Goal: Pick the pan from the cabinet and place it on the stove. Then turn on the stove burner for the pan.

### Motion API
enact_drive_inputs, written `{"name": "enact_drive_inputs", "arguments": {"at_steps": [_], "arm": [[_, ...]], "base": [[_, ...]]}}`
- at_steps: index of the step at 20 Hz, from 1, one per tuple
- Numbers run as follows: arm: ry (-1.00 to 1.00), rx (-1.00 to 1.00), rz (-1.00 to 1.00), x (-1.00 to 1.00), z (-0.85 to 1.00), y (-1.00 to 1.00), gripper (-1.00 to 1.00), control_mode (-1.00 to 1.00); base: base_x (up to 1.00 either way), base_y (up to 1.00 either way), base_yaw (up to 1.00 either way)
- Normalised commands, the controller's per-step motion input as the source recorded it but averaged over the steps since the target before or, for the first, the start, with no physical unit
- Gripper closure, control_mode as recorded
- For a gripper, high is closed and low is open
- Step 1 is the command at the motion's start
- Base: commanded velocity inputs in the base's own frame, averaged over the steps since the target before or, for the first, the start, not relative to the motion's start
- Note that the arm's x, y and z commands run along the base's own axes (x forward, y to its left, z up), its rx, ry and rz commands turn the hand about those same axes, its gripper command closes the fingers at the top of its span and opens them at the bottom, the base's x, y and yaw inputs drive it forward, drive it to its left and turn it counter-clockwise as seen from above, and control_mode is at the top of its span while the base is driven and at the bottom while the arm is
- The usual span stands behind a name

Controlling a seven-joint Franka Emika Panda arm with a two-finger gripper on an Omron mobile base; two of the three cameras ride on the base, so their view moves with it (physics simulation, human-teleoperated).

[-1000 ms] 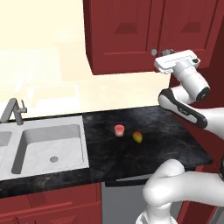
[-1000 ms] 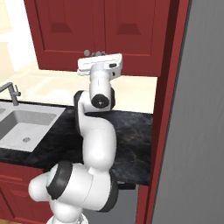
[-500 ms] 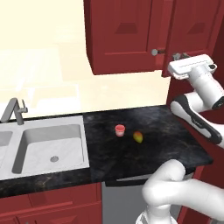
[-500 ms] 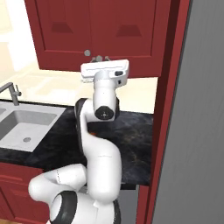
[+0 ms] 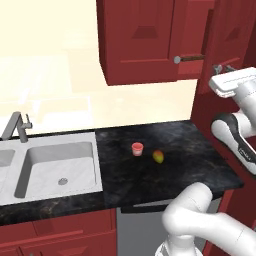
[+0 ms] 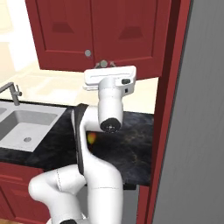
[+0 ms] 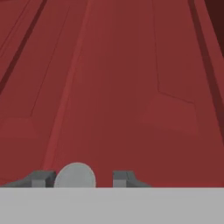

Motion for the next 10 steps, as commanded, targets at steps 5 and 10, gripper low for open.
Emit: {"name": "enact_drive_inputs", "arguments": {"at_steps": [5,10], "arm": [[-0.01,0.01,-0.01,-0.49,0.01,-0.67,1.0,-1.0],[-0.22,0.03,-0.01,-0.84,0.0,-0.19,1.0,-1.0]], "base": [[0.0,0.0,0.0],[0.0,0.0,0.0]]}}
